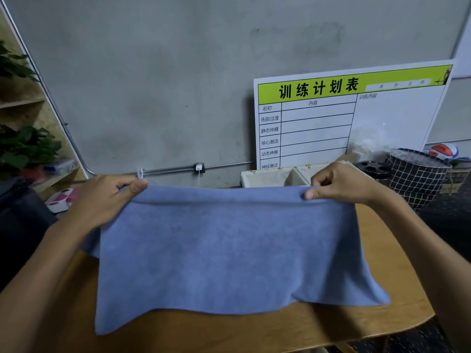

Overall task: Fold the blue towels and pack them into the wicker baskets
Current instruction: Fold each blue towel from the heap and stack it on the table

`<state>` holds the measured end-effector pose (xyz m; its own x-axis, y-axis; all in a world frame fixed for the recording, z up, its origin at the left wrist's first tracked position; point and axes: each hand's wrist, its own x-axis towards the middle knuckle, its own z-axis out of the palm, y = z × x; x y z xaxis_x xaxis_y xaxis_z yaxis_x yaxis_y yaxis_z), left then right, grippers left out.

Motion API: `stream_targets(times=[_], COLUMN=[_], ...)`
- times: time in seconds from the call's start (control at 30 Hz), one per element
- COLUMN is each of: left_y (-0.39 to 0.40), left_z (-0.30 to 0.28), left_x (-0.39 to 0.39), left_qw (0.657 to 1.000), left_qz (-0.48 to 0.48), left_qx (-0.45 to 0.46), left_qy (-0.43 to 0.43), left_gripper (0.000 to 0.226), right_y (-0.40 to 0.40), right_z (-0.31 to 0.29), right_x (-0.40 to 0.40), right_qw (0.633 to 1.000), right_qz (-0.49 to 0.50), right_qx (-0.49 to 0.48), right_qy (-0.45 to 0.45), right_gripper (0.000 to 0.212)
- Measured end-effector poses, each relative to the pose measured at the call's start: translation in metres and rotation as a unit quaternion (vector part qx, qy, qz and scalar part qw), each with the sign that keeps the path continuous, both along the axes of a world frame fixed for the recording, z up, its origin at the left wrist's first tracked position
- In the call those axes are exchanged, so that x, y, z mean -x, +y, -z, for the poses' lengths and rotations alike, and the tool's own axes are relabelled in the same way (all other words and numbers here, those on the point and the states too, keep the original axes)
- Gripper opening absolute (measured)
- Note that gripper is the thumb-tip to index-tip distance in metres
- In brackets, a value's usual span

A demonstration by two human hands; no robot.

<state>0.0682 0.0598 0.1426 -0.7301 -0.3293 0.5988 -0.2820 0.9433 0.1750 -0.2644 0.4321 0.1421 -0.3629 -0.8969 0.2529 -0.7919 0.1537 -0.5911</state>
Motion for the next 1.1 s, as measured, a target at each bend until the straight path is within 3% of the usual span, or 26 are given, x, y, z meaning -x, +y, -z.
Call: stream_targets(times=[0.2,0.33,0.57,0.7,0.77,0.9,1.03,1.1], left_y=[-0.002,0.005,0.022,0.017,0.019,0.011,-0.007,-0.011], left_z=[0.015,0.012,-0.008,-0.029,-0.037,-0.012,0.088,0.153], left_x=[-0.002,-0.011,-0.05,-0.069,-0.063,-0.02,0.026,0.03], left_qw=[0.998,0.996,0.998,0.996,0.994,0.992,0.977,0.96], left_qz=[-0.049,-0.084,-0.032,-0.02,-0.043,-0.115,-0.154,-0.154], left_qx=[0.033,0.031,0.05,0.027,0.053,0.046,0.038,0.024], left_qy=[-0.031,-0.028,0.002,0.081,0.081,0.003,-0.145,-0.235], left_gripper=[0.075,0.07,0.056,0.045,0.04,0.055,0.08,0.082], right_y=[0.001,0.009,0.048,0.065,0.055,-0.002,-0.053,-0.06], right_z=[0.01,0.005,-0.038,-0.071,-0.077,-0.043,0.057,0.112], right_x=[0.013,0.012,-0.018,-0.041,-0.034,0.006,0.038,0.047], right_qw=[0.997,0.991,0.979,0.973,0.974,0.974,0.967,0.961], right_qz=[0.041,0.078,0.076,0.076,0.079,0.138,0.186,0.204], right_qx=[0.063,0.112,0.18,0.182,0.176,0.11,0.029,-0.015], right_qy=[-0.014,-0.01,0.055,0.119,0.122,0.144,0.172,0.184], right_gripper=[0.06,0.074,0.054,0.034,0.04,0.064,0.067,0.076])
